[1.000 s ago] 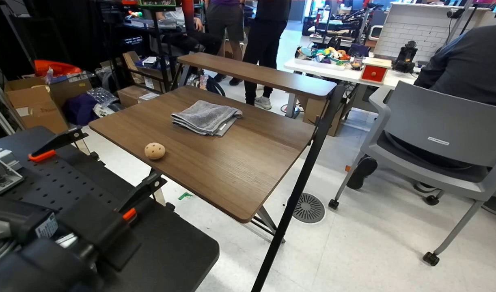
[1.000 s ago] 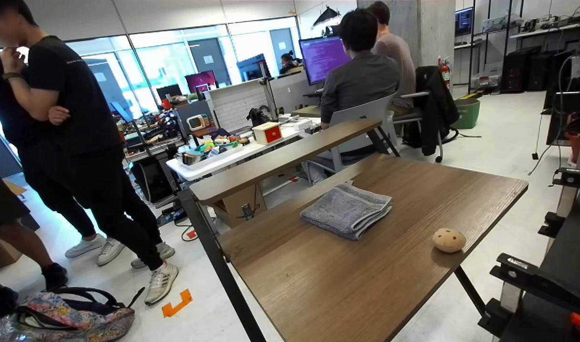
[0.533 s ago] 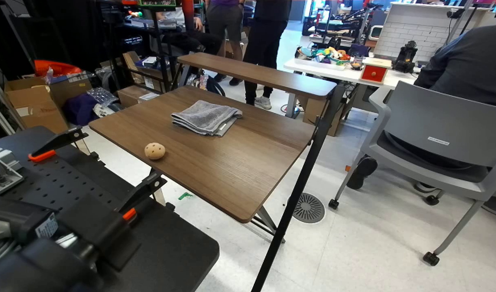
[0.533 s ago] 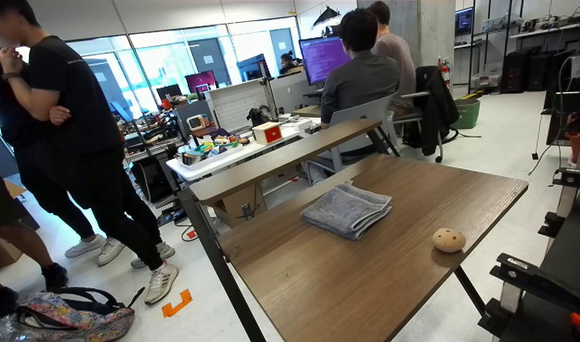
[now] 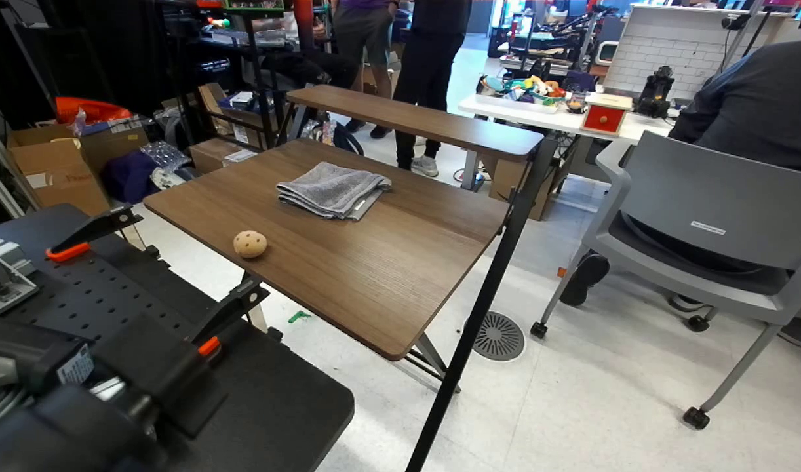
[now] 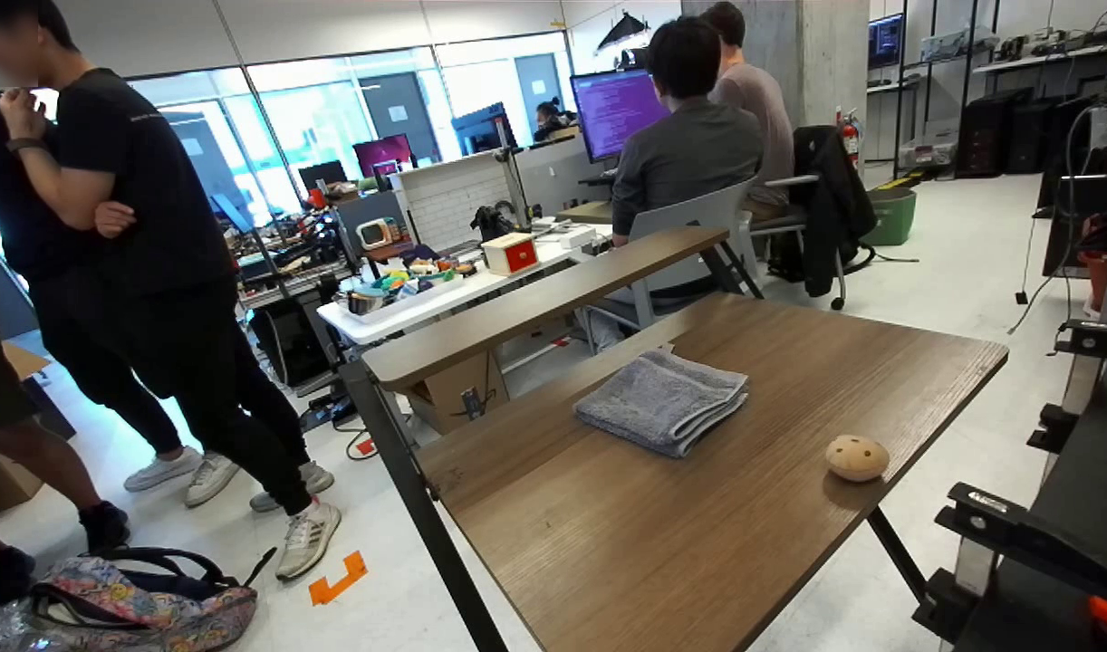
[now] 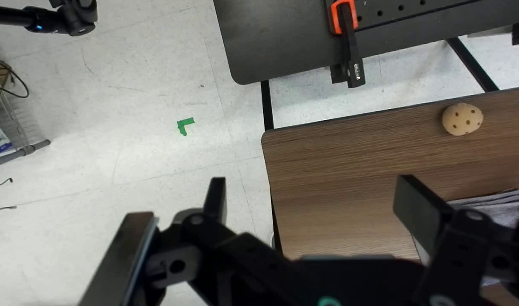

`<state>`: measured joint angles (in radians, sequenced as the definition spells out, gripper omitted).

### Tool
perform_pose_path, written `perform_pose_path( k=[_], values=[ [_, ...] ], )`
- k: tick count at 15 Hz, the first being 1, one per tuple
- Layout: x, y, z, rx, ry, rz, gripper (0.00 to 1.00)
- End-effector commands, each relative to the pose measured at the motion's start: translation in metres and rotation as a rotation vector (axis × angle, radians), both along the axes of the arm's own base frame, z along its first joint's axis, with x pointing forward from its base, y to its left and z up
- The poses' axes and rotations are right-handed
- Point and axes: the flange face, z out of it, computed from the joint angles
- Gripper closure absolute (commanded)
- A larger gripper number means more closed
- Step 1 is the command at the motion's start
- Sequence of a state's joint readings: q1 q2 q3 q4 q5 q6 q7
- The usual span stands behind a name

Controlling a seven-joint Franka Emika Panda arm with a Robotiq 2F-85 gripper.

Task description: Use the grey towel to wipe the table, move the cookie plush toy backwards

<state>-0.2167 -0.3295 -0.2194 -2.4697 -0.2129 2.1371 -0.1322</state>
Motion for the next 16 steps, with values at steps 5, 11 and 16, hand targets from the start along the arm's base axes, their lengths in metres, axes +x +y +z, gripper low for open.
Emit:
perform_pose_path(
  k=[5, 11, 16],
  values=[
    [0.000, 0.000, 0.000, 0.000, 0.000, 0.000, 0.00],
    [0.009, -0.004, 0.004, 0.162, -0.052, -0.137, 0.00],
    [0.053, 0.043, -0.046, 0.348, -0.155, -0.358, 0.00]
  ],
)
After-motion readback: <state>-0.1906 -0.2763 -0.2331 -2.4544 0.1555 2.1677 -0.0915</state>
